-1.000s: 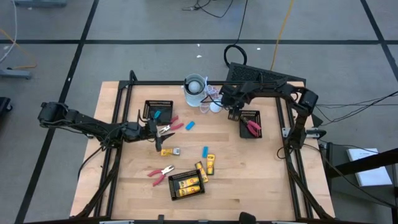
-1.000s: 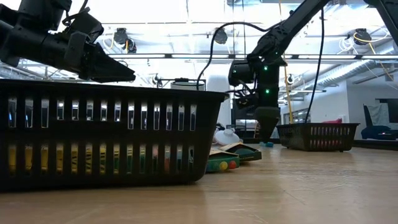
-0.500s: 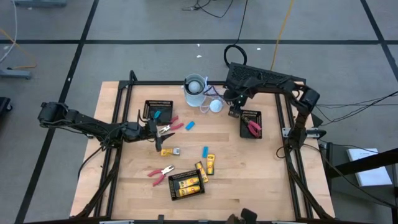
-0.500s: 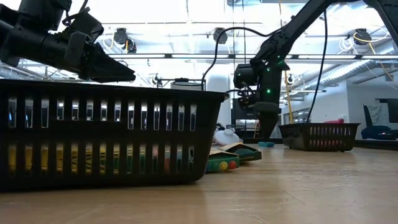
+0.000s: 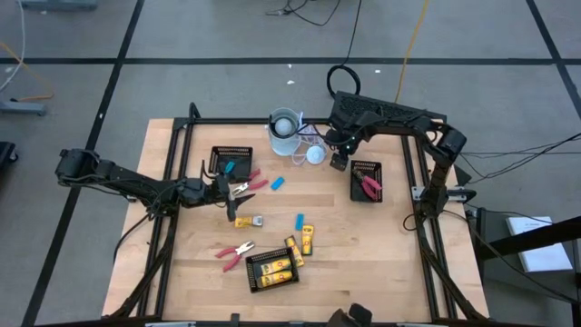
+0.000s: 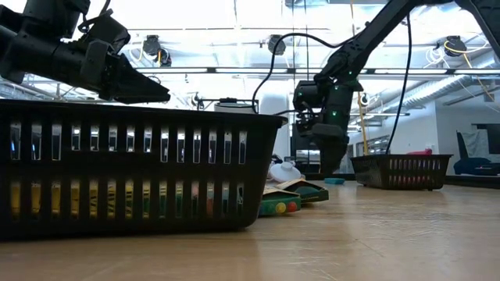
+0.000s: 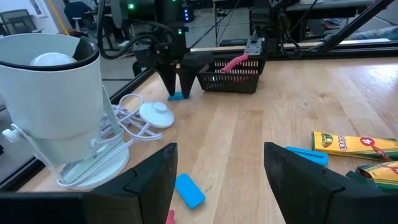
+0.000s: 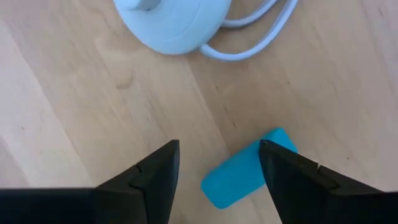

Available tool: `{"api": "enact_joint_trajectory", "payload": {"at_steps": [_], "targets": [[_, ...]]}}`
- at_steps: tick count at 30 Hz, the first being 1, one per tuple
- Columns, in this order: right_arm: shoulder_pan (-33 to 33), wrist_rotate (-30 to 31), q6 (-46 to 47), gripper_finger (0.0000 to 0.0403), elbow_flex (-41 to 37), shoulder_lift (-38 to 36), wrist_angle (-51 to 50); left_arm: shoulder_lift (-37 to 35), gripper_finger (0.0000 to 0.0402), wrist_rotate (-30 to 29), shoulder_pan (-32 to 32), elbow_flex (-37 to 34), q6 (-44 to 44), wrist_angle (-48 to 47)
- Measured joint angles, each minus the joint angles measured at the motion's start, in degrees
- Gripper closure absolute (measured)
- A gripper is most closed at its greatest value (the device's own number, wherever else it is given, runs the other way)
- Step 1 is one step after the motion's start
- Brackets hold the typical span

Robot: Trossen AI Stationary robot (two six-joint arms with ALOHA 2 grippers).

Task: Pick & Place School Supplies
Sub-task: Put the blue eraser into the top black bin

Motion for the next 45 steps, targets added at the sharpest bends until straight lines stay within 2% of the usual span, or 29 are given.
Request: {"api": "enact_joint_trajectory", "payload": {"at_steps": [8, 22, 39, 45], "targets": [[0.5, 4.87, 0.58, 0.0191, 0.3, 2.94, -1.52, 0.0, 0.0158, 0.26, 0.0, 0.0, -0.28, -0.42], [2.4, 12.01, 0.14, 0.0191, 5.25, 0.75, -6.76, 0.0, 0.0158, 0.42, -0.01, 0.0, -0.22, -0.35], [-0.1, 4.29, 5.3, 0.0191, 5.22, 2.99, -9.66, 0.01, 0.0158, 1.53, -0.07, 0.0, -0.64, -1.25], [0.83, 4.95, 5.3, 0.019, 5.5, 6.25, -8.68, 0.02, 0.0158, 1.53, -0.07, 0.0, -0.62, -1.23]]}}
